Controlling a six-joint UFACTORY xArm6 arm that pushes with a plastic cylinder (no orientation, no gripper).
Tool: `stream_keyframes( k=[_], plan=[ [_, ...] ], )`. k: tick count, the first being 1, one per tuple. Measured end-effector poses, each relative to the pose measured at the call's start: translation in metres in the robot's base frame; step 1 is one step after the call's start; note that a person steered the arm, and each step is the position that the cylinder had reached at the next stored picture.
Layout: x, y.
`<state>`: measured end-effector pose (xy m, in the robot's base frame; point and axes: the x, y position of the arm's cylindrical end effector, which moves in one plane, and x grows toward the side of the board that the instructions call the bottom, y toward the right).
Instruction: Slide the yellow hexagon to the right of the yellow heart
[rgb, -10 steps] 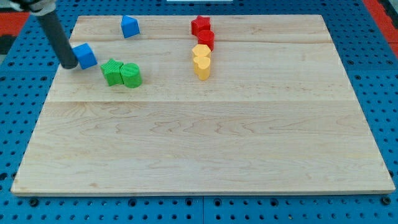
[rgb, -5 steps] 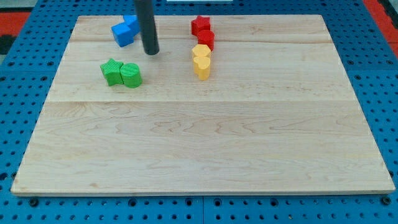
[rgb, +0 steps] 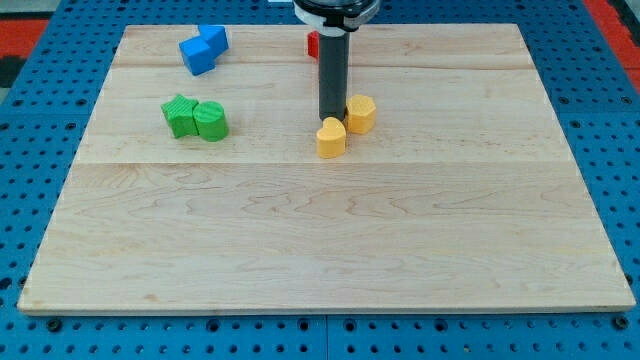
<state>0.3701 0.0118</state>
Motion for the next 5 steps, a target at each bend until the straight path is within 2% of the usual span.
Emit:
stream_keyframes(
  k=[1,2,3,4,5],
  plan=[
    [-0.023,-0.009],
    [-0.04,0.021],
    [-0.014,0.065],
    [0.005,0.065],
    [0.005,0.055]
  ],
)
